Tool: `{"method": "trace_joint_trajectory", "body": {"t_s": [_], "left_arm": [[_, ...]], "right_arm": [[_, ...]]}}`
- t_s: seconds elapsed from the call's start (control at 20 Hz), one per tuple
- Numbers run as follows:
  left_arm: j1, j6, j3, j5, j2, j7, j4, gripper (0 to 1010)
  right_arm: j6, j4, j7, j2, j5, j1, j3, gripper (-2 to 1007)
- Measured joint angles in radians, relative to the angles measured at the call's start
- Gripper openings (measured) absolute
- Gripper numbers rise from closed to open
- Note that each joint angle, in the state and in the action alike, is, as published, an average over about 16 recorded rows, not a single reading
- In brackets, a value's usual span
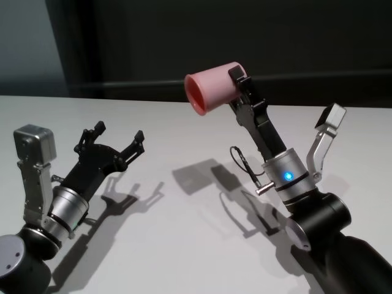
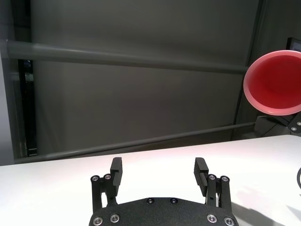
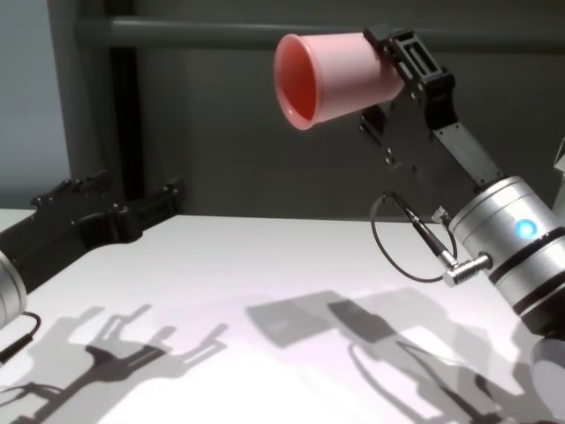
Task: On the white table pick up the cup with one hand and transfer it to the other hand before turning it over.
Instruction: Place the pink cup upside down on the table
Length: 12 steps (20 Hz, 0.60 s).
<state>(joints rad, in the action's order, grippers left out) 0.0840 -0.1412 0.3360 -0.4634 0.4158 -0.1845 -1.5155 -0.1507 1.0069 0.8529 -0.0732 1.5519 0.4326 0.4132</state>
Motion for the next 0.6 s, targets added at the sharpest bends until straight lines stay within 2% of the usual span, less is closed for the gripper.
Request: {"method": "trace_joint_trajectory", "body": {"t_s": [0.3, 0.6], "left_arm": [[-0.022, -0.067, -0.019, -0.014, -0.044, -0.014, 0.046, 1003], [-0.025, -0.104, -0.028, -0.024, -0.066, -0.043, 0.085, 1003]], "right_arm": [[0.000, 0.000, 0.000, 0.000, 0.000, 0.000, 0.000, 771], [0.000, 0.000, 0.000, 0.000, 0.000, 0.000, 0.000, 771]]}}
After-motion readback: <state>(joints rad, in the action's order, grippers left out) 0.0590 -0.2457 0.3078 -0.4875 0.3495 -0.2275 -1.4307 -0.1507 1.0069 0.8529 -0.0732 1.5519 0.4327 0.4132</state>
